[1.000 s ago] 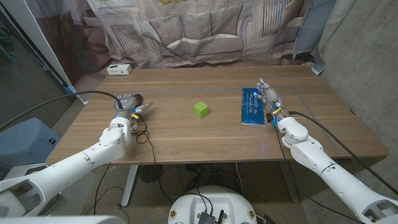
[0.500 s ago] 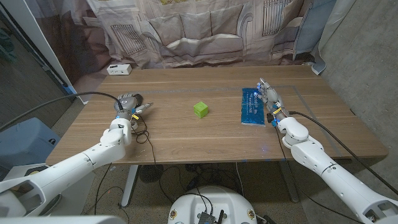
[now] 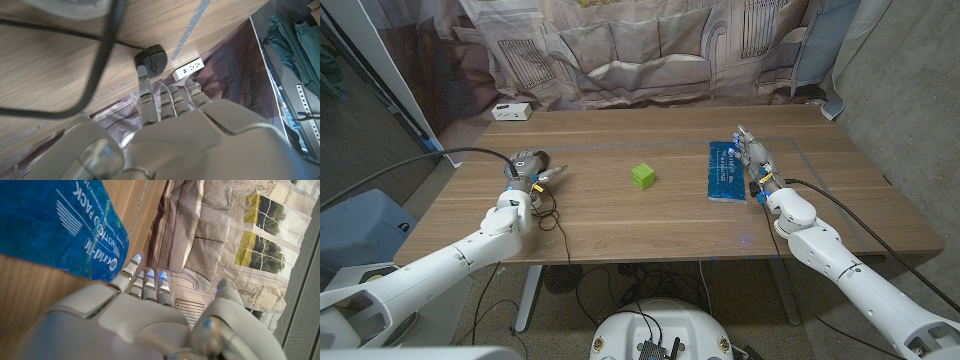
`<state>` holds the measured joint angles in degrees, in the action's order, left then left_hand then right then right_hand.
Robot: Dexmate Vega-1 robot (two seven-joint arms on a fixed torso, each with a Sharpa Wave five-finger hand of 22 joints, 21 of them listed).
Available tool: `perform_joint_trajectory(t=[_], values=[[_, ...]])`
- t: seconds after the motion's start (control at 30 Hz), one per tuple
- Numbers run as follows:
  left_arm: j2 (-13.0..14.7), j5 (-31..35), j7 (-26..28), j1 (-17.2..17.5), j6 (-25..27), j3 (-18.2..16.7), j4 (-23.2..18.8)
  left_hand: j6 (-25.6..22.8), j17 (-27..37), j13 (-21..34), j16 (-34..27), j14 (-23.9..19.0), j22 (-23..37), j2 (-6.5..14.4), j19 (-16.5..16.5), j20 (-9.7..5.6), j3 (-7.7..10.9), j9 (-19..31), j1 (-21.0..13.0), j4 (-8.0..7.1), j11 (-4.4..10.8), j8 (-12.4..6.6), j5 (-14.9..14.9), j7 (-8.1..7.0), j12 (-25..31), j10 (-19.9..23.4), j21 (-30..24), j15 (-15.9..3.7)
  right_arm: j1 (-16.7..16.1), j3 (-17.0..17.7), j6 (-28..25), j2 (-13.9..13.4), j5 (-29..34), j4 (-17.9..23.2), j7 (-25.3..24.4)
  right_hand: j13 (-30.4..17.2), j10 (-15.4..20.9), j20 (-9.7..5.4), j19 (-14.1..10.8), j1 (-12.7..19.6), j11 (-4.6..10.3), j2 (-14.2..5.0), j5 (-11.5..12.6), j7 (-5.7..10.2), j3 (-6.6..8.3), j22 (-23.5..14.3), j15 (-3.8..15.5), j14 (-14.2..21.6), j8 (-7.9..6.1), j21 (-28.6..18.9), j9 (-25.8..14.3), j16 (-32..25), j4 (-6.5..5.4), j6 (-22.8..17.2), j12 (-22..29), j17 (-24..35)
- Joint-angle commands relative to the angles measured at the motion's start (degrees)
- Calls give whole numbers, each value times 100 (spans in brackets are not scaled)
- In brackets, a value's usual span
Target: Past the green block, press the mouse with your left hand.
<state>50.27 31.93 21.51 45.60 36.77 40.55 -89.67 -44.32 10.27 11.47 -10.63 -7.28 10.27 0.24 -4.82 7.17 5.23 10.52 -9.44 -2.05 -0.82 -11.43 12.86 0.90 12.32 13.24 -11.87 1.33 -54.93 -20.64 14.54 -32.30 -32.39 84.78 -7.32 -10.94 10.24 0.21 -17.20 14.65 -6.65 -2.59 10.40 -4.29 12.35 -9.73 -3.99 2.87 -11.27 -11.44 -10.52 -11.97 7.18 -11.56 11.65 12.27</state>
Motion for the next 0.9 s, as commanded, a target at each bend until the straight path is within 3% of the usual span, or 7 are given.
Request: perform_joint_trajectory(t=[0.03, 0.6, 0.9], values=[[64, 4, 105, 33, 10, -107, -127, -40, 11, 3, -42, -52, 9, 38, -22, 20, 27, -17, -39, 41, -5, 5, 45, 12, 38, 38, 15, -27, 17, -20, 7, 29, 9, -34, 1, -19, 41, 36, -21, 12, -25, -33, 6, -17, -7, -17, 0, 24, 10, 1, -16, -12, -4, -61, 0, -3], [116, 2, 230, 125, 43, -234, -278, -30, 10, 4, -45, -81, 9, 60, -33, 25, 37, -15, -73, 60, -20, 18, 39, -17, 50, 75, 17, -31, -4, -6, 23, 14, 7, -10, 1, -19, 50, 37, -23, 17, -14, -38, 6, -20, -10, -17, -2, 25, 10, 6, -16, -9, 3, -65, 0, -6], [135, -8, 292, 163, 13, -297, -341, 357, 9, 7, -44, -110, 9, 76, -50, 51, 43, -7, -113, 87, -17, 142, 24, -49, 53, 90, 19, 4, -55, 25, 66, 15, 0, 21, -33, -19, 51, 40, -24, 16, -21, -42, 6, -19, -12, -17, 0, 29, 13, 8, -16, -10, 3, -60, -2, -6]])
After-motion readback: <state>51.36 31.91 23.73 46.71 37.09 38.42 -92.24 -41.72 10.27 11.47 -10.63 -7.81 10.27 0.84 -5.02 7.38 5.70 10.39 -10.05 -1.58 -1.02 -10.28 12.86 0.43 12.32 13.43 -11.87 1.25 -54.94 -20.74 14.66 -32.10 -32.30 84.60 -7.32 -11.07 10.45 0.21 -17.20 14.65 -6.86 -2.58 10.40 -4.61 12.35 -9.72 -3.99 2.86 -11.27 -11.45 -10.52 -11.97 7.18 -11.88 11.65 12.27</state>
